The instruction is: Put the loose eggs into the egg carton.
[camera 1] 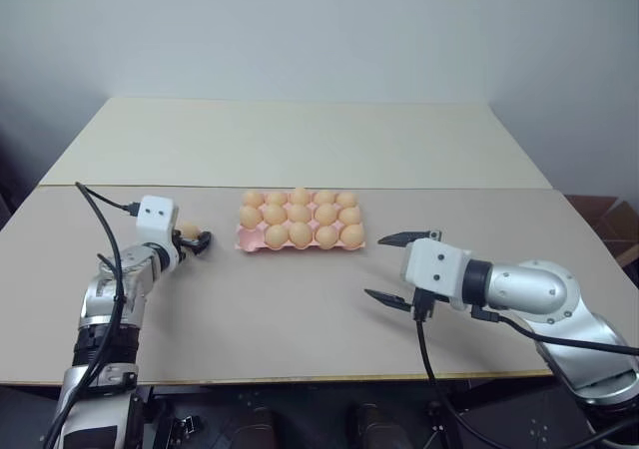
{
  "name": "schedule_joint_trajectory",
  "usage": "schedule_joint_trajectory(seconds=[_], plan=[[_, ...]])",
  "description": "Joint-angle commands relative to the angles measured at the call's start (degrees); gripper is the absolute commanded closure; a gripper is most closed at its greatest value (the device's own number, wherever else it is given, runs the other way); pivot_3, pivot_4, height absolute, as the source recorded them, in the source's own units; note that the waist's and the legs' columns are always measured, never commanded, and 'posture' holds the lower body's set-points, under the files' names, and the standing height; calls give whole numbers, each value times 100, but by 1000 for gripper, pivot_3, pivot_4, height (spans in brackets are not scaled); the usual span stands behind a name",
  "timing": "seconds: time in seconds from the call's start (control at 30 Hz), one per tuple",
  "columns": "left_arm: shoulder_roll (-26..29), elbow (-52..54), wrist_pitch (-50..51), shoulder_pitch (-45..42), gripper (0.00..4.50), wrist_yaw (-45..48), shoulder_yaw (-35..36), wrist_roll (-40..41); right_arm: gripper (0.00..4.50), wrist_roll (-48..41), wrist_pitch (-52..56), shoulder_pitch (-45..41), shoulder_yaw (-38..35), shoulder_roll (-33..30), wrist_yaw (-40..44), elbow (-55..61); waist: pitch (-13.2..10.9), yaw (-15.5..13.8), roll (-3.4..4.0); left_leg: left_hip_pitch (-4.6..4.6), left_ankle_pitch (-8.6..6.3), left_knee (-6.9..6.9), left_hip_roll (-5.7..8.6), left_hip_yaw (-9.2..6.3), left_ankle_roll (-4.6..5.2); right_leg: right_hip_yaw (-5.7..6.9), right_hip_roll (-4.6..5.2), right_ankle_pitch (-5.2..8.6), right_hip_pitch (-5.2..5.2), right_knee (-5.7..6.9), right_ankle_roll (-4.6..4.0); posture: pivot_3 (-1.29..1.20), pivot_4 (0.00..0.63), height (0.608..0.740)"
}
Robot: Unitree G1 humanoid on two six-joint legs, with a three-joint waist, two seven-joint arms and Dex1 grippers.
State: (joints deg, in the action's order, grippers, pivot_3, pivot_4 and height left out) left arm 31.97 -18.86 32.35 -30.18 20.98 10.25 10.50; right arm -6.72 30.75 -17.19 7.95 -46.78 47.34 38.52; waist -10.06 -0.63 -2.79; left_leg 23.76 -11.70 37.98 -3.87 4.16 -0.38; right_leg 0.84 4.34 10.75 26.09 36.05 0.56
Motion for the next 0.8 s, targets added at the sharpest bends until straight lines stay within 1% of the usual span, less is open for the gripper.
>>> schedule_joint_trajectory(seconds=[0.03, 0.17, 0.2, 0.23, 0.33, 0.43, 0.57, 0.7, 0.8], plan=[[47, -37, -202, -88, 949, 234, -32, 2, 0, 11, 106, 5, -216, -64, -100, 288, 0, -1, 0, 0, 0, 0, 0, 0, 0, 0, 0, 0, 0, 0, 0, 0, 150, 740], [49, -102, -218, -117, 2307, 201, -45, -93, 0, 49, 156, -49, -190, -35, -167, 281, 0, 6, 0, -1, 0, 0, 0, 0, 0, 0, 0, 0, 0, 1, 1, 0, 150, 740], [70, -117, -234, -116, 2547, 179, -46, -127, 0, 65, 145, -58, -175, -36, -175, 265, 0, 7, 0, -1, 0, 0, 0, 0, 0, 0, 0, 0, 0, 1, 1, 0, 150, 740], [87, -111, -246, -109, 2609, 175, -41, -143, 0, 76, 132, -61, -162, -41, -182, 253, 0, 8, 0, -1, 0, 0, 0, 0, 0, 0, 0, 0, 0, 1, 1, 0, 150, 740], [107, 14, -284, -64, 2614, 212, 24, -132, 0, 105, 108, -63, -126, -34, -196, 225, 0, 8, 0, -1, 0, 0, 0, 0, 0, -1, -1, 0, 0, 1, 1, 0, 150, 740], [77, 506, -513, 85, 2614, 545, 194, 152, 0, 132, 71, -62, -109, -25, -189, 197, 0, 11, 0, 0, 0, 0, -1, 0, 0, 0, -1, 0, 0, 0, 1, 0, 150, 740], [-89, 1305, -926, 301, 2614, 1254, 279, 729, 0, 191, 25, -88, -60, 2, -206, 138, 0, 4, 0, 3, 0, 0, -1, 0, 0, 0, 1, -1, 2, -2, 0, 0, 150, 740], [-225, 1578, -1219, 414, 2614, 1775, 90, 979, 0, 239, 40, -76, -31, 61, -249, 145, 0, -7, 0, 0, 0, 2, 1, 0, 0, 0, 3, 0, -3, -1, 1, 0, 150, 740], [-204, 1389, -1332, 334, 2614, 1960, -156, 820, 0, 277, 75, -44, -23, 103, -304, 190, 0, 2, -1, -1, 0, 2, 0, 0, 0, -1, 0, 0, -3, 0, 2, 0, 150, 740]])
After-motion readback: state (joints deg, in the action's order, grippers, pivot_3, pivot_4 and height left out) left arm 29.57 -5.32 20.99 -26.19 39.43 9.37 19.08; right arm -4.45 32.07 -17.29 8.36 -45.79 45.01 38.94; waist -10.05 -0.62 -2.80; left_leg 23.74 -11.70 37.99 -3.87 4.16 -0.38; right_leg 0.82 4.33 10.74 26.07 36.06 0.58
